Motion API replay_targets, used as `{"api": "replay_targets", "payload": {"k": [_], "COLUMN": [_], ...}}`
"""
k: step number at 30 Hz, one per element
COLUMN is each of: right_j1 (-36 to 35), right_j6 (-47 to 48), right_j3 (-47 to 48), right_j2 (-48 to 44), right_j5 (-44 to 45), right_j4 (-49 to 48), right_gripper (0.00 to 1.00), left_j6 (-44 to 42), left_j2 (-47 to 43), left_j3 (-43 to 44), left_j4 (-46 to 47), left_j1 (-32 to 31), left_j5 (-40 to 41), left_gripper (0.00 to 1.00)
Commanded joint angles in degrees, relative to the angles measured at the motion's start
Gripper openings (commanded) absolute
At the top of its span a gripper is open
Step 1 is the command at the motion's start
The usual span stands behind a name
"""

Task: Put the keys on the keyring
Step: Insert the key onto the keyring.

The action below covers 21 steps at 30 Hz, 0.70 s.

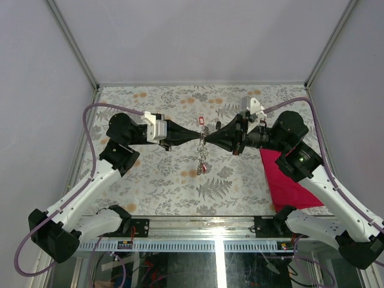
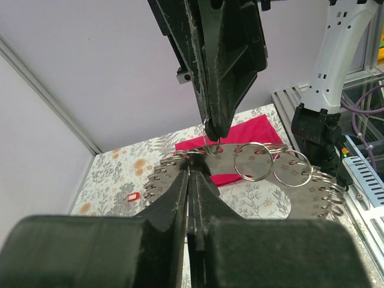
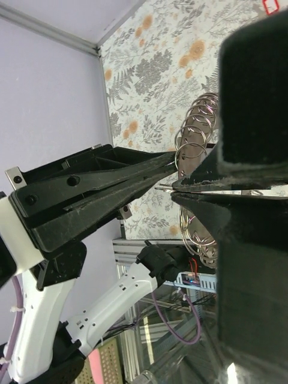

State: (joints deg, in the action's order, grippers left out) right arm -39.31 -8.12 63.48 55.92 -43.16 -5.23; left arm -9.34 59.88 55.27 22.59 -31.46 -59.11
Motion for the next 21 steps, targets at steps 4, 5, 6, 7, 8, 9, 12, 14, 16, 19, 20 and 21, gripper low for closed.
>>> {"api": "replay_targets", "payload": {"k": [4, 5, 6, 7, 8, 9, 12, 14, 16, 19, 20, 21], "right_j1": [-1.4, -1.5, -1.6, -1.7, -1.7, -1.8, -1.8, -1.8, -1.8, -1.8, -1.8, -1.8], "right_j6": [-2.7, -2.5, -2.6, -2.5, -2.5, -2.3, -2.0, -1.8, -1.5, -1.3, -1.4, -1.7], "right_j3": [4.6, 4.7, 4.9, 5.2, 5.4, 5.8, 6.2, 6.2, 5.7, 4.6, 4.2, 3.8], "right_j2": [-1.5, -1.7, -1.8, -1.9, -2.1, -2.4, -3.4, -4.3, -5.3, -6.7, -7.1, -7.4], "right_j5": [8.3, 9.0, 9.7, 10.2, 10.8, 11.3, 12.4, 12.5, 11.9, 9.8, 9.0, 8.1], "right_j4": [4.1, 4.6, 5.7, 6.6, 7.6, 8.4, 10.6, 11.7, 12.0, 10.9, 10.2, 9.3], "right_gripper": [0.0, 0.0, 0.0, 0.0, 0.0, 0.0, 0.0, 0.0, 0.0, 0.0, 0.0, 0.0], "left_j6": [0.0, 0.0, 0.3, 0.5, 0.9, 1.4, 2.7, 3.3, 3.7, 4.2, 4.2, 4.2], "left_j2": [2.5, 2.9, 3.2, 3.6, 4.0, 4.3, 5.5, 6.1, 6.4, 6.3, 6.3, 6.1], "left_j3": [2.4, 2.7, 2.9, 3.1, 3.4, 3.6, 4.5, 5.0, 5.2, 5.4, 5.5, 5.3], "left_j4": [7.7, 8.0, 8.6, 9.1, 9.8, 10.8, 13.3, 14.6, 15.9, 17.4, 17.8, 18.2], "left_j1": [-0.9, -0.9, -0.9, -0.9, -0.9, -0.9, -0.9, -0.9, -0.9, -1.0, -1.0, -1.2], "left_j5": [1.2, 1.0, 0.8, 0.3, -0.2, -0.7, -2.7, -4.0, -5.6, -7.5, -8.2, -8.7], "left_gripper": [0.0, 0.0, 0.0, 0.0, 0.0, 0.0, 0.0, 0.0, 0.0, 0.0, 0.0, 0.0]}}
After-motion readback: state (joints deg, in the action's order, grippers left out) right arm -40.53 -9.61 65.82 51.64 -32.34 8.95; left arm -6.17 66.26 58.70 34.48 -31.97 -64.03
